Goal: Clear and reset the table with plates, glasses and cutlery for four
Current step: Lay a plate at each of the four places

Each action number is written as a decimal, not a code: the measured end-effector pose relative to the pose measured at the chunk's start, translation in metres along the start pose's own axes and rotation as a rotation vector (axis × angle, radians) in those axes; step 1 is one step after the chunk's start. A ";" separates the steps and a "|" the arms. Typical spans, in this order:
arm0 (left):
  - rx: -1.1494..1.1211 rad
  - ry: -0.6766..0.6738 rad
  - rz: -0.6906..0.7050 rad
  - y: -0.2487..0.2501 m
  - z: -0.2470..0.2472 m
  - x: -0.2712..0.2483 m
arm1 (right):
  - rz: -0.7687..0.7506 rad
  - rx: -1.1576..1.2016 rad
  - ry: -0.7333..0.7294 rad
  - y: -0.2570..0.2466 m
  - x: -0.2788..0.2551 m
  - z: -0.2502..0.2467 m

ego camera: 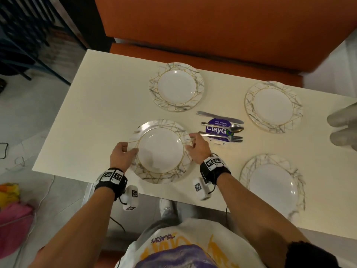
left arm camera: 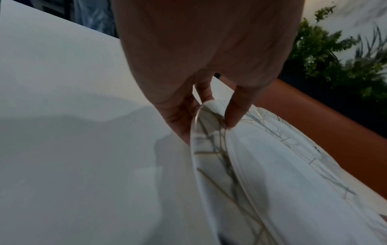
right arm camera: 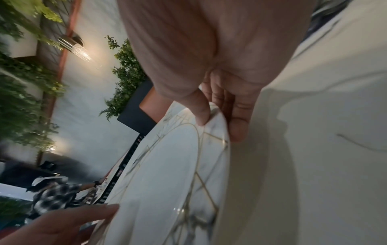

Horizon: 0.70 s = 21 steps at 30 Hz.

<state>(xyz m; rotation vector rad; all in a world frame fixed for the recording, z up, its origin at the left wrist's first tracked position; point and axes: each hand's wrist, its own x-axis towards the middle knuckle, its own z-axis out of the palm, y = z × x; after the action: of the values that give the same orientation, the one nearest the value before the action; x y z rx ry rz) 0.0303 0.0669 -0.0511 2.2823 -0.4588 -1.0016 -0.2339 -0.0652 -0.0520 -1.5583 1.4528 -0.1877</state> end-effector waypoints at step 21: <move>0.250 -0.047 0.214 -0.027 -0.018 -0.024 | 0.067 -0.110 0.137 0.022 -0.069 0.023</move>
<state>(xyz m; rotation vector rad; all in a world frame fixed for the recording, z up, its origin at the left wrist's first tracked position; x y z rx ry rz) 0.0303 0.1068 -0.0456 2.3669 -0.8712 -0.9346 -0.2529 0.0086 -0.0473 -1.6090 1.6441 -0.1806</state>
